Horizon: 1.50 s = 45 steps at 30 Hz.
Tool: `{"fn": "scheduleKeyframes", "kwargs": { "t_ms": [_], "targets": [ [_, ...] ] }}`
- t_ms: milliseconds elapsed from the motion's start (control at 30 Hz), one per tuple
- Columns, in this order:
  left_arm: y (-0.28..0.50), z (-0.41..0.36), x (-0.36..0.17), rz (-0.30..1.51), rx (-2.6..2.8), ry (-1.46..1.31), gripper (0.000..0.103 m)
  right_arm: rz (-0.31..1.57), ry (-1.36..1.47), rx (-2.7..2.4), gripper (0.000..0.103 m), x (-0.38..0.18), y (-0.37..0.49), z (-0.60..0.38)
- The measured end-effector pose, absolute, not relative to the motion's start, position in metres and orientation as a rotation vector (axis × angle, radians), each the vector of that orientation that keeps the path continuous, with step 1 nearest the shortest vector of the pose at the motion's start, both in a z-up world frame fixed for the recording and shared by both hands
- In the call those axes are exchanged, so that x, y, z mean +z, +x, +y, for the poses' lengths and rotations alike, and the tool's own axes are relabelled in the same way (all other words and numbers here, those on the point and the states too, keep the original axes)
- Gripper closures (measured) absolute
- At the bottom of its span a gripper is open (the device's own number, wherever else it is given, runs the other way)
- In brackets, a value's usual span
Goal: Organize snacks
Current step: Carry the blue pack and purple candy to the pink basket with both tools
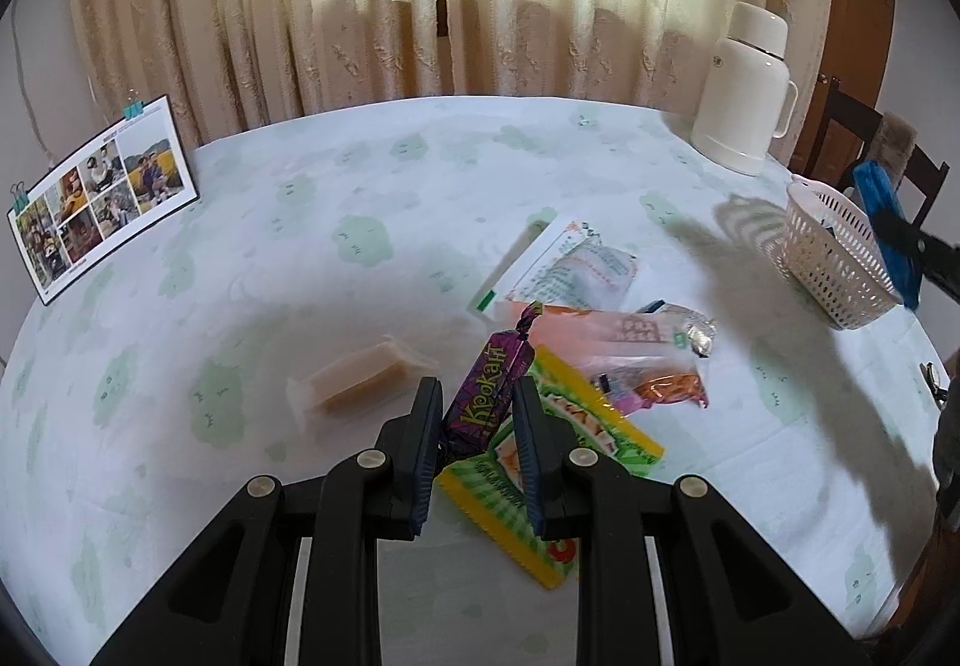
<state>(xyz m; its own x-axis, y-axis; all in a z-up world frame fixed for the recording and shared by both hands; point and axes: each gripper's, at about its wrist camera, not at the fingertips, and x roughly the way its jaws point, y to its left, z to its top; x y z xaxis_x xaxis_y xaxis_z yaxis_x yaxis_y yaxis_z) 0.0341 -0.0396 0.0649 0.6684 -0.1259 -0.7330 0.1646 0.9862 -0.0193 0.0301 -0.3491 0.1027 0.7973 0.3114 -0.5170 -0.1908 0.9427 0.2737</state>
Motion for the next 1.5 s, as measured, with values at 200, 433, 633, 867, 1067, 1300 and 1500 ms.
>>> {"fn": "scheduleKeyframes", "kwargs": {
  "t_ms": [200,433,633,867,1067,1300,1500],
  "targets": [
    [0.035,-0.049,0.068,0.823,-0.168,0.065,0.082,0.57,0.264,0.154,0.061,0.104,0.045,-0.391],
    [0.04,-0.062,0.069,0.827,-0.178,0.078,0.082,0.573,0.299,0.015,0.047,0.091,0.064,-0.432],
    [0.045,-0.08,0.074,0.824,-0.2,0.103,0.082,0.553,0.366,-0.051,0.04,0.078,0.06,-0.455],
    [0.054,-0.117,0.084,0.809,-0.256,0.134,0.082,0.491,0.337,-0.13,0.04,0.082,0.048,-0.456],
    [0.065,-0.162,0.093,0.799,-0.334,0.154,0.082,0.48,0.346,-0.167,0.04,0.081,0.043,-0.458],
    [0.082,-0.214,0.098,0.8,-0.424,0.167,0.082,0.463,0.381,-0.175,0.04,0.082,0.038,-0.466],
    [0.096,-0.259,0.102,0.804,-0.498,0.171,0.082,0.452,0.411,-0.202,0.04,0.082,0.033,-0.472]
  ]
}}
